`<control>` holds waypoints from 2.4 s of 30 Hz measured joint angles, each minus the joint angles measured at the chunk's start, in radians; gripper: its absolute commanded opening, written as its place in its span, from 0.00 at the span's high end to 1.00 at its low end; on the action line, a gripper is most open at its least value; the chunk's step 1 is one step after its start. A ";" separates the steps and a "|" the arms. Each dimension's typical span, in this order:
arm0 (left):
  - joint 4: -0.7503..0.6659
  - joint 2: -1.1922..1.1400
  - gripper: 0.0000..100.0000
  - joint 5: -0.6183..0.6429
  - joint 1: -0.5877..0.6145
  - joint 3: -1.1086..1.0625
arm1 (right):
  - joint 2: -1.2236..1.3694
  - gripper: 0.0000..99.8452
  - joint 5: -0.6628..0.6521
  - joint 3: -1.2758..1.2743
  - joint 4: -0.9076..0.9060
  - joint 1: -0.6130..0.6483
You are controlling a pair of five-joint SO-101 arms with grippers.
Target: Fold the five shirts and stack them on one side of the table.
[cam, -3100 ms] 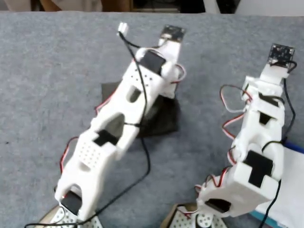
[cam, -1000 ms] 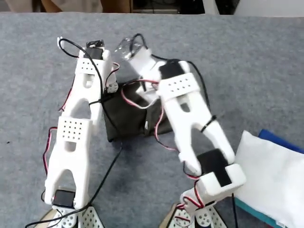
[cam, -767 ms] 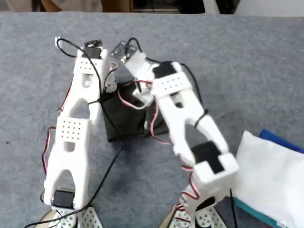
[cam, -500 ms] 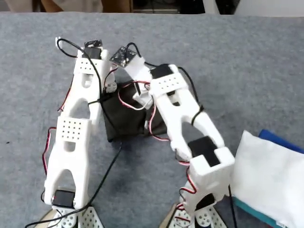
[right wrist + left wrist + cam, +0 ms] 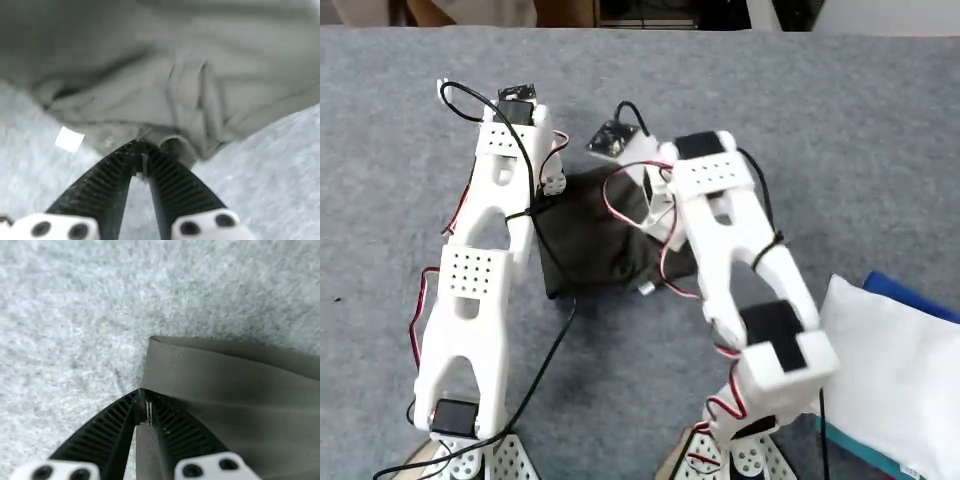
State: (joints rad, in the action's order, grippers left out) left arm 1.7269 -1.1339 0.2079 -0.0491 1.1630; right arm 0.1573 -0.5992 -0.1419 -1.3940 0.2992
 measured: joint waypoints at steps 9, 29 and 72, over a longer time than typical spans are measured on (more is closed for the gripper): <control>0.000 -0.002 0.98 0.000 0.000 0.000 | -0.164 1.00 -0.075 -0.192 0.087 -0.118; 0.000 -0.002 0.98 0.000 0.000 0.000 | 0.331 1.00 0.094 0.319 0.183 0.064; -0.008 -0.002 0.98 0.000 0.003 0.000 | 0.427 1.00 0.072 0.402 -0.164 -0.002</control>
State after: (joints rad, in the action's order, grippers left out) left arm 1.7192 -1.1354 0.2079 -0.0460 1.1630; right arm 0.5838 -0.5271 0.2601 -1.5581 0.2977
